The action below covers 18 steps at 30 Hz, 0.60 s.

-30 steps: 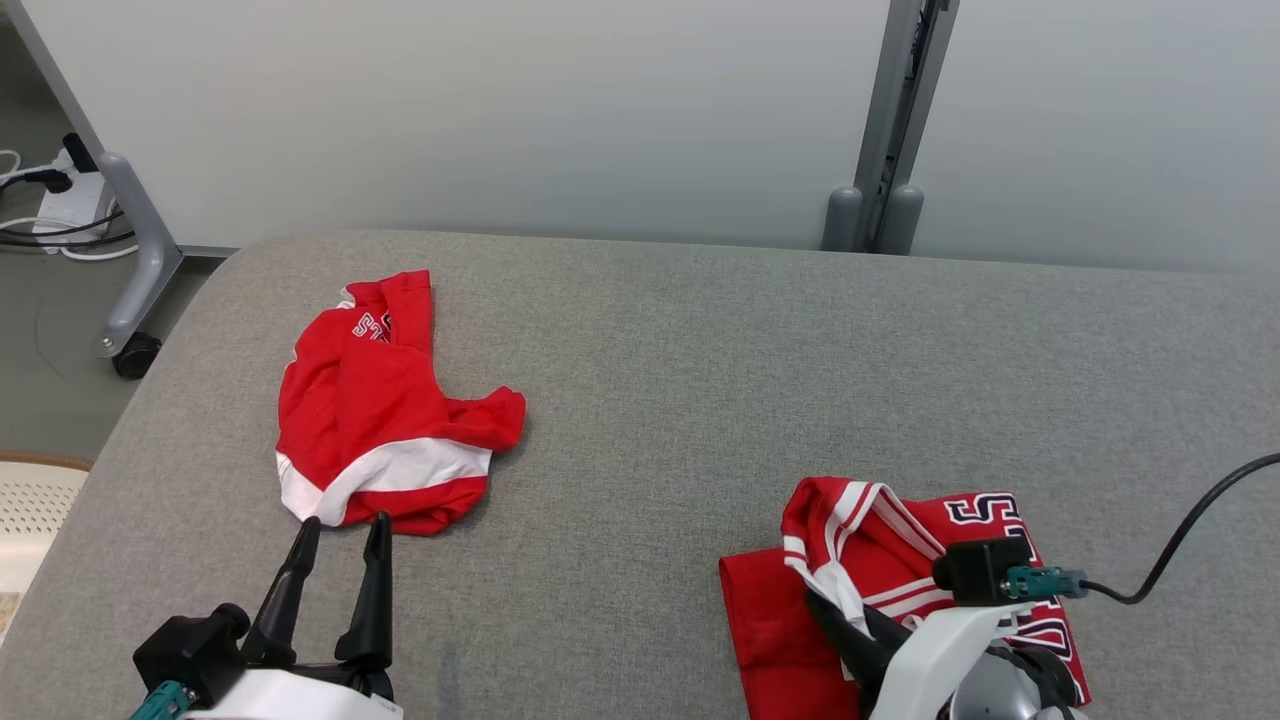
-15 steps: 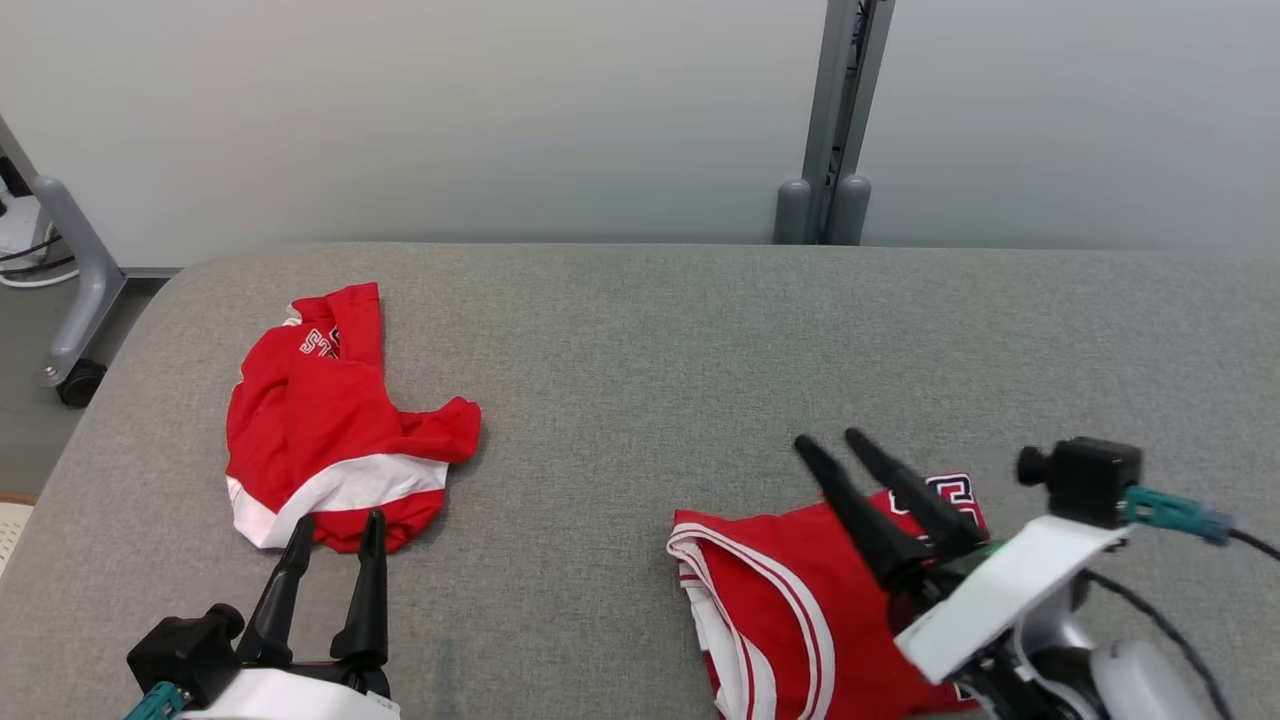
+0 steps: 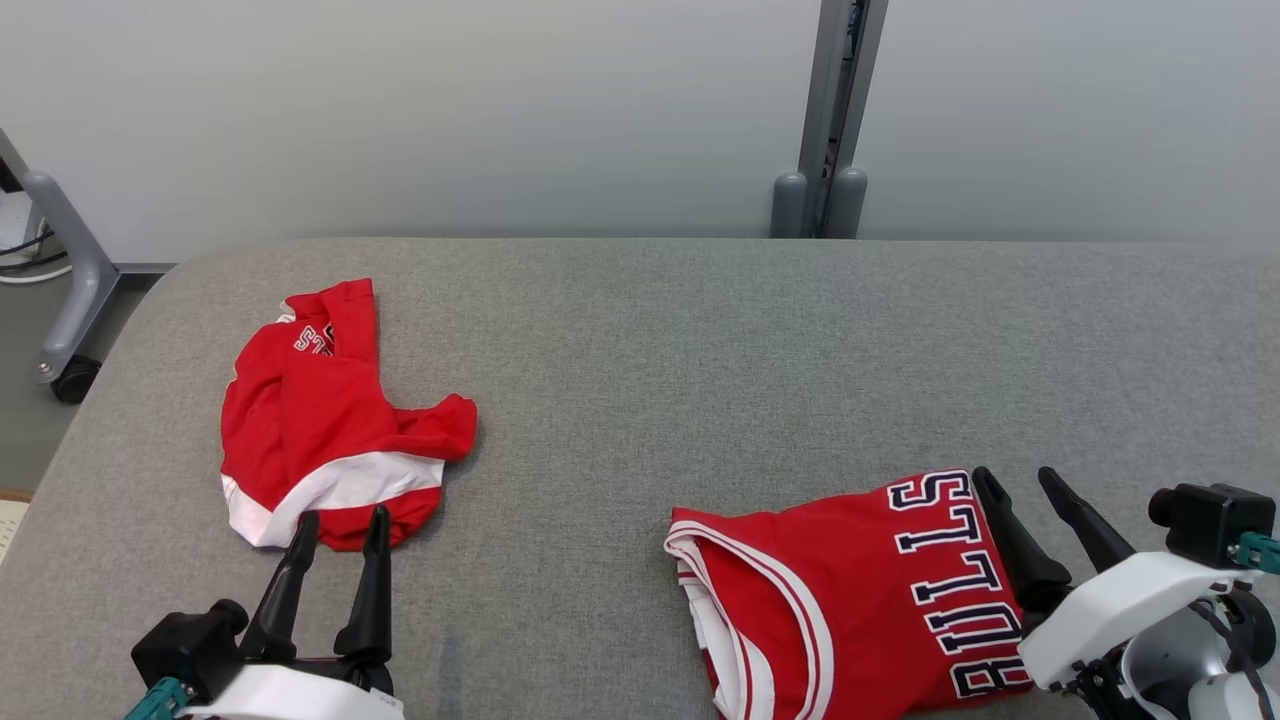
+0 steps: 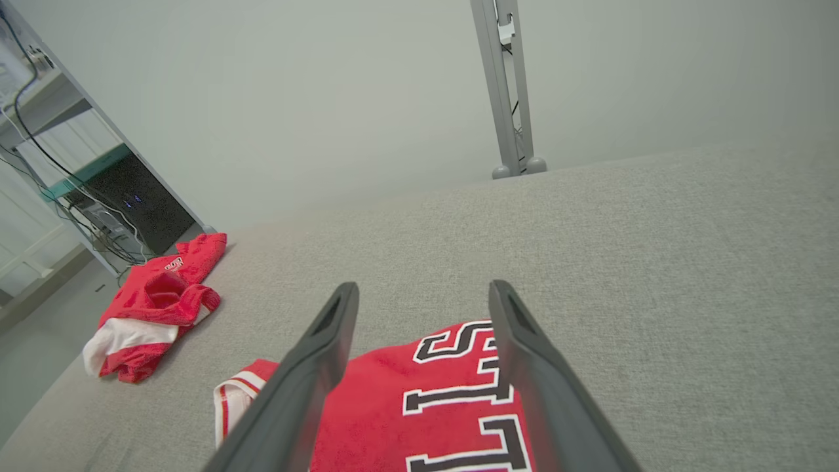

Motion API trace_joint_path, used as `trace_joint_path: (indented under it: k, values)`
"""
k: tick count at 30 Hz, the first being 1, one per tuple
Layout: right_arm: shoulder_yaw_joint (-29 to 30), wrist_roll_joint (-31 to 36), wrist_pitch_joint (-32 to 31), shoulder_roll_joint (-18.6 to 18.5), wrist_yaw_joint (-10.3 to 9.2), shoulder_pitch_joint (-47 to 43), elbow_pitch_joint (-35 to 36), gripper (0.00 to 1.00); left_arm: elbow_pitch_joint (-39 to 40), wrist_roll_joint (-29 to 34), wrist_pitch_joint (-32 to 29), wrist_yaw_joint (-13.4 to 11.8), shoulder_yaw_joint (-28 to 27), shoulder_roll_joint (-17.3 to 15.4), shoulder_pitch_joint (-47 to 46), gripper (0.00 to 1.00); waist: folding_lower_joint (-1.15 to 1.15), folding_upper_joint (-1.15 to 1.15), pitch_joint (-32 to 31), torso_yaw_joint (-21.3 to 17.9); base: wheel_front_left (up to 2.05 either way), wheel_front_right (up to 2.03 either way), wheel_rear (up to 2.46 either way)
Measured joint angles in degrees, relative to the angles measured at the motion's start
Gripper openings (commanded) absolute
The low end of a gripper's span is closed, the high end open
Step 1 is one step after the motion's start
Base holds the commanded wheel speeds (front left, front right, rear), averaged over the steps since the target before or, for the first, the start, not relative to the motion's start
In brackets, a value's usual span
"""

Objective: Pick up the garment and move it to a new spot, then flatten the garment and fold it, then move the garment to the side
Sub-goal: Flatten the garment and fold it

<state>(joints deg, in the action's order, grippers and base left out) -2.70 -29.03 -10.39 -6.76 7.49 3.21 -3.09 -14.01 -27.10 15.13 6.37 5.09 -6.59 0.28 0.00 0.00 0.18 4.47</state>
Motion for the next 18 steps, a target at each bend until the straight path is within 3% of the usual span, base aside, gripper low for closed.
trace_joint_path:
  k: [5, 18]
  values:
    - [0.1, 2.0, 0.7, -0.4, 0.0, 2.3, -5.0, 1.0, -0.2, 0.4, 0.0, 0.2, 0.0, -0.2, -0.7, 1.0, 0.0, 0.0, 0.2, 0.7, 0.0, 0.0, 0.0]
    - [3.9, 3.9, 12.6, -0.3, 0.0, 2.0, -2.0, 1.0, 0.4, 0.9, 0.0, 0.4, -1.2, 0.3, -0.3, 1.0, 0.0, 0.0, -0.8, 1.4, 0.0, 0.0, 0.0]
